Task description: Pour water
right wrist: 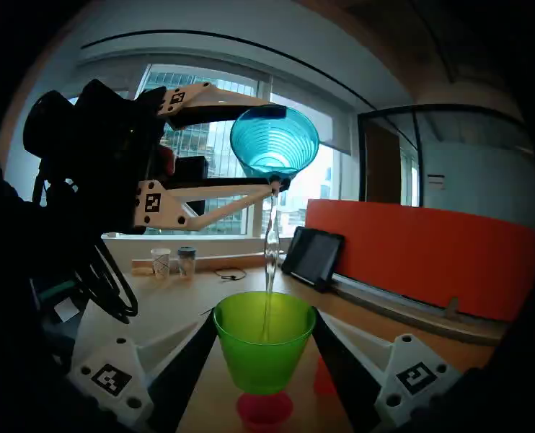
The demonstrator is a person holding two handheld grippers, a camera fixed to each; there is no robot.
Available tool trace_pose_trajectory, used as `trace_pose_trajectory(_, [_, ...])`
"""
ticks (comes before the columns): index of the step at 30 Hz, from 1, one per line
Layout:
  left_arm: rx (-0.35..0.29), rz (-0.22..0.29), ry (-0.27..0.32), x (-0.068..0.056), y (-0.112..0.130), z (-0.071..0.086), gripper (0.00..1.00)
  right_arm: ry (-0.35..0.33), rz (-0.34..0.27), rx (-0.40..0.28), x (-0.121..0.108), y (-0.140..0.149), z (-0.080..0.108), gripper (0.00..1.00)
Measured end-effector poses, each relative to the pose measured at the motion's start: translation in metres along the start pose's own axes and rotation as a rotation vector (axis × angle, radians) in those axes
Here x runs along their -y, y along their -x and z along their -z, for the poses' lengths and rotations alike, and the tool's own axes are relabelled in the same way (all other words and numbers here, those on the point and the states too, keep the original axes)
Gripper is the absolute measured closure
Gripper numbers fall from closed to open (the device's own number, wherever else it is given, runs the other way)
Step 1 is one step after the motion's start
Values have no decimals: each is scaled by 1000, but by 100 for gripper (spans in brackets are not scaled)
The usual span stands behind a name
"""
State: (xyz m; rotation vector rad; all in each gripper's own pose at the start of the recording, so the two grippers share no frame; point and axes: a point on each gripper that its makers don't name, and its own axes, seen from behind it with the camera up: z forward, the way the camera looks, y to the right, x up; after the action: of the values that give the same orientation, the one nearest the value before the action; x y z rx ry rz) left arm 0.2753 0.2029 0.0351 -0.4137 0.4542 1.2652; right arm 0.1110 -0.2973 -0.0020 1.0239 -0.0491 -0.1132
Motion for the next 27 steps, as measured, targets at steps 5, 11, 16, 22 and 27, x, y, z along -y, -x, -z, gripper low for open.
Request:
trace_pose_trajectory(5, [-4,-28,-3,2,-2,2,13,0,-1,-3,0,-1,-1,8])
trace_pose_trajectory(11, [-5,-70,-6,2,-4,2,12,2,0,-5,0,-2,-1,8])
trace_pose_trajectory(16, [-7,-101,-9,-1,-5,2,12,2,0,-5,0,-2,-2,8])
trace_pose_trajectory(22, [-13,-136,-15,-1,-8,2,13,2,4,-5,-1,-3,-2,8])
trace_pose_trajectory(27, [-13,-176,-21,2,-9,2,13,2,6,-8,0,-5,-2,8])
